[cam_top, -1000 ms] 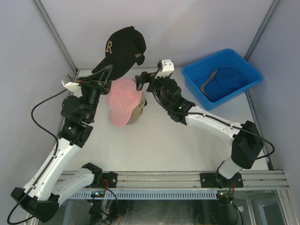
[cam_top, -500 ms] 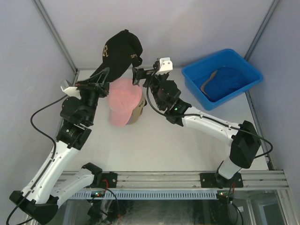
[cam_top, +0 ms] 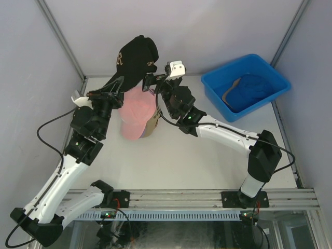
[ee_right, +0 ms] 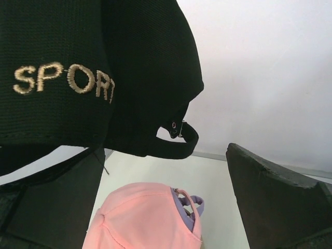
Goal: Stack the hats
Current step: Stack the hat on the hat.
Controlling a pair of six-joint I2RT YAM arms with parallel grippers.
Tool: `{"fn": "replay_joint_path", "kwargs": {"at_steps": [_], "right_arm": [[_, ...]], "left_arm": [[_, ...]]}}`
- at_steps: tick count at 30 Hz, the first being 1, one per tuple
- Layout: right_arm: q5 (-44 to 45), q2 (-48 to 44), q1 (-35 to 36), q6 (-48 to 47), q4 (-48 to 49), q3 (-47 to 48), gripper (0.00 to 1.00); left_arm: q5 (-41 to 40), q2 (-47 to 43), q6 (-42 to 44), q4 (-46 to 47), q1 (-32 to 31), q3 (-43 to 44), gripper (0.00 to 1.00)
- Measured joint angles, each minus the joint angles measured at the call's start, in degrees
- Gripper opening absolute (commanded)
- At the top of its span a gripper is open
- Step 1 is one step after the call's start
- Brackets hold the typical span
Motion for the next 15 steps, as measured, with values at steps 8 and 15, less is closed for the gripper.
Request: {"fn": "replay_joint_path", "kwargs": {"at_steps": [8,15], "right_arm": [[-0.81,0.22,-1.01,0.0,0.11,0.0,1.0],[-1.18,2.84,-4.42,0.33,0.15,1.57,1.0]], "left_arm": [[-0.76,0.44,-0.57,0.02,0.0,-0.39,0.0],[-2.67,-2.36,-1.05,1.57,0.04,-5.46,0.0]]}}
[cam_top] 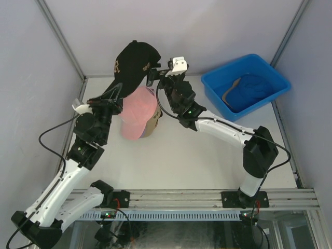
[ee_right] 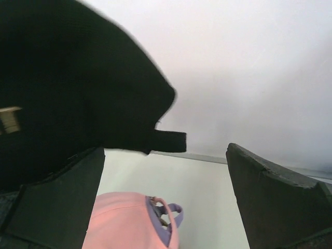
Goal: Stack the hats
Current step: Stack the hat on the hat.
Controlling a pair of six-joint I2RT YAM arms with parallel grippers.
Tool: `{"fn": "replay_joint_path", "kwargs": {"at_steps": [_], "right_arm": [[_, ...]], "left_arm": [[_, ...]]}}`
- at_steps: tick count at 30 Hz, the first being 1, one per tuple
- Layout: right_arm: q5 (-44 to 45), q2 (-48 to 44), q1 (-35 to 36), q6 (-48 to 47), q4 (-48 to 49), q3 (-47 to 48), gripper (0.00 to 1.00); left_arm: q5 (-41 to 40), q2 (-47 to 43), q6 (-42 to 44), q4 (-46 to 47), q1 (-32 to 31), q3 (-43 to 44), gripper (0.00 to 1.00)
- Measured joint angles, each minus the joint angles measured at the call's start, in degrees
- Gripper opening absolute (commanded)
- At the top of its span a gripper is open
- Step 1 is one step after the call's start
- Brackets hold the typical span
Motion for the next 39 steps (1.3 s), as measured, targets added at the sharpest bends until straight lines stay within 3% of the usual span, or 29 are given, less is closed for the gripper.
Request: {"fn": "replay_joint_path", "kwargs": {"at_steps": [13,21,39], "right_arm": [[-5.29,2.32,-5.62,8.0,-2.25,0.02,1.0],[-11.91,4.87,-7.41,13.77,-2.67,0.24,1.0],[-22.08,13.99,-12.15,21.73,-5.9,8.87,1.0]], "left_arm": [[-4.63,-7.72,2.14,5.49,0.0,-16.04,0.0],[-8.35,-9.68,7.43,16.06,0.13,-23.26,0.0],[-0.04,3.63,11.54,38.4,7.63,-26.99,0.0]]}}
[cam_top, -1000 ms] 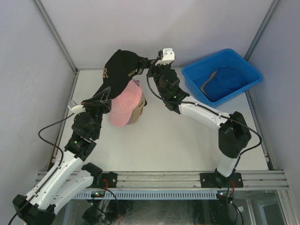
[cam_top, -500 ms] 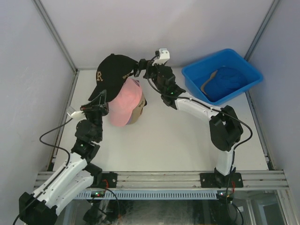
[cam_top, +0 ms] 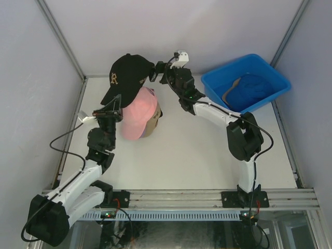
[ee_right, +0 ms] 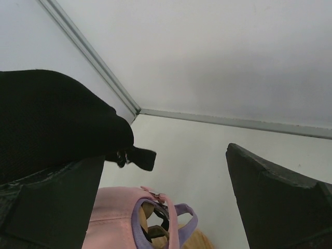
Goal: Stack the hats
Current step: Stack the hat on the hat.
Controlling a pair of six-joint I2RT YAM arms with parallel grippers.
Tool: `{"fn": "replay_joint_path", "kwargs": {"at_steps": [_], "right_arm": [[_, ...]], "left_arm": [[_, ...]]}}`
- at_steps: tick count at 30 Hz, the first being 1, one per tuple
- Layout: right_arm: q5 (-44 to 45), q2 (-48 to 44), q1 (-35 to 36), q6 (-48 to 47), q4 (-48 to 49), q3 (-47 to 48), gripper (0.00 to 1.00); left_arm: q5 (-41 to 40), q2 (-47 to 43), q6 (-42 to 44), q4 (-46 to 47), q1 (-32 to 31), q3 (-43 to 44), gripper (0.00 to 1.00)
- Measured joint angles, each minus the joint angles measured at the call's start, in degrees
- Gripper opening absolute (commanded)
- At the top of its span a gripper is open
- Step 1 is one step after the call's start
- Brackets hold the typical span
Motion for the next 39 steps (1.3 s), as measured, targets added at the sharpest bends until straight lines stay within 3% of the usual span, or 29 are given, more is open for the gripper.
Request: {"fn": "replay_joint_path", "kwargs": {"at_steps": [15,39], "right_arm": [[-3.32,0.92,-0.68,3.21,-0.81,-6.12,1.0],[-4.83,-5.53,-0.96,4.02,0.68,-16.7,1.0]], "left_arm": [[4.2,0.9,2.34,2.69,0.85,-5.68,0.0],[3.93,-7.26,3.06,-1.62,0.85,-11.41,0.0]]}}
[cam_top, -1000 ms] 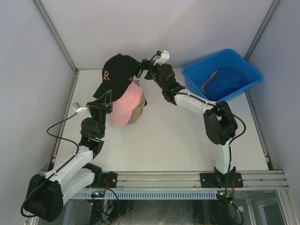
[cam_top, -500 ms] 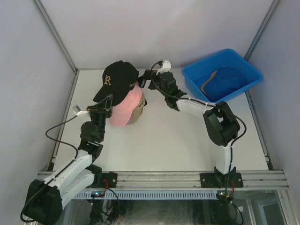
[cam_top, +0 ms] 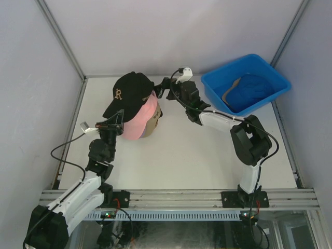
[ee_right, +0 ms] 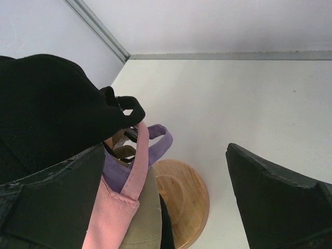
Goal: Stack the hats
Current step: Stack the hat on the hat.
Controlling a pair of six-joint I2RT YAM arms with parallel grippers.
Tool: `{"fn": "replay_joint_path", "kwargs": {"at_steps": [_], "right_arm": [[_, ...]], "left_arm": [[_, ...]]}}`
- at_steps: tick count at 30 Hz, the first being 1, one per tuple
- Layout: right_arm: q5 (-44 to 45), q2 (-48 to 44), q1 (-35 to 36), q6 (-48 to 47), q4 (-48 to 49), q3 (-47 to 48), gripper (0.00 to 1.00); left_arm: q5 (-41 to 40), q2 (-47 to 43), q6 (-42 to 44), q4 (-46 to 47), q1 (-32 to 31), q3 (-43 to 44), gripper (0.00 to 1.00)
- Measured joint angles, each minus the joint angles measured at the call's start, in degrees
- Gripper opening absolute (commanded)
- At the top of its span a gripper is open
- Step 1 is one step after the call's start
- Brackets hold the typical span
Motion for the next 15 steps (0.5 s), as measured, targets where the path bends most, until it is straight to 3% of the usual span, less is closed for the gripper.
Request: {"fn": "replay_joint_path", "kwargs": {"at_steps": [15], "right_arm": [[1.66,-8.44,1.97,-1.92,-0.17,-5.03,1.0]], "left_arm": [[-1.53,2.73,-10.25,-5.03,-1.31,3.96,0.0]]}}
